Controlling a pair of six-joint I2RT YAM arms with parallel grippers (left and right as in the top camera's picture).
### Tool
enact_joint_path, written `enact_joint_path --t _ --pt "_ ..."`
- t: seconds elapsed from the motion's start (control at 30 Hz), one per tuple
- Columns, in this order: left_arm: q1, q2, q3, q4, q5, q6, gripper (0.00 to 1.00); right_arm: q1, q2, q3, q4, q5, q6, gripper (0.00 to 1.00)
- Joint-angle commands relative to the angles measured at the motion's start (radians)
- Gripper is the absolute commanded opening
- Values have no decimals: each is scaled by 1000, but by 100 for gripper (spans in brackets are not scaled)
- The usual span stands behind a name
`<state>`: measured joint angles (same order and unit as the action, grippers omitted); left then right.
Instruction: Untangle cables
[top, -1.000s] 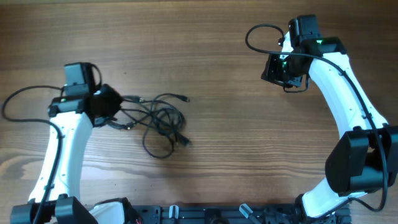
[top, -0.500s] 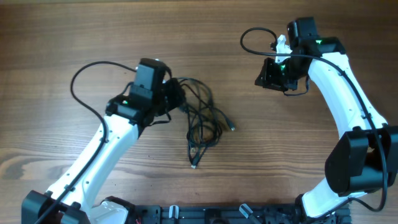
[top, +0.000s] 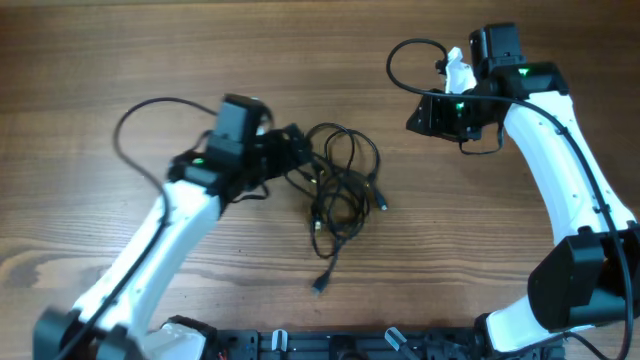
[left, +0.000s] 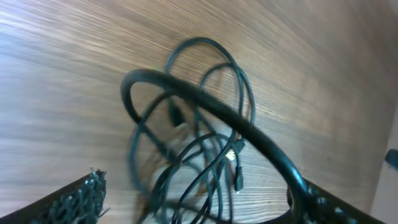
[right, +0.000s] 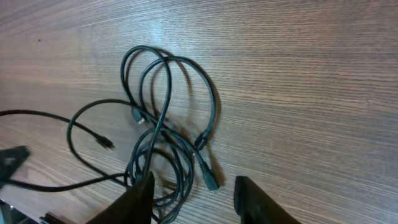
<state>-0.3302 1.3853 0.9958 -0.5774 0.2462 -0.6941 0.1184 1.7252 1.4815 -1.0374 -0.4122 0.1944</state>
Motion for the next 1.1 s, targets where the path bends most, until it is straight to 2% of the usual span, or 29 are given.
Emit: enact_joint_path --t 0.0,0.07,0.1,0.13,0.33,0.57,0.77,0.93,1.0,1.07 --pt "94 -84 20 -64 27 59 98 74 -21 7 8 -19 -39 64" --pt "132 -78 20 -109 25 59 98 142 -21 7 9 2 -34 71" --pt "146 -70 19 -135 14 59 98 184 -21 5 9 32 4 71" --pt "163 -53 19 -165 -40 58 97 235 -21 -4 0 102 111 71" --pt "196 -21 19 -203 -92 58 94 362 21 -5 -18 187 237 70" --pt "196 -6 18 -209 -114 58 95 393 159 -14 -122 191 231 70" --pt "196 -3 18 -207 -114 58 95 436 214 -99 -48 130 225 68" --pt "195 -3 18 -208 -113 58 95 459 214 -150 -2 115 252 52" --pt "195 -3 18 -209 -113 58 96 460 214 -185 46 109 289 37" --pt "195 -3 18 -209 -113 58 96 460 214 -186 82 89 314 27"
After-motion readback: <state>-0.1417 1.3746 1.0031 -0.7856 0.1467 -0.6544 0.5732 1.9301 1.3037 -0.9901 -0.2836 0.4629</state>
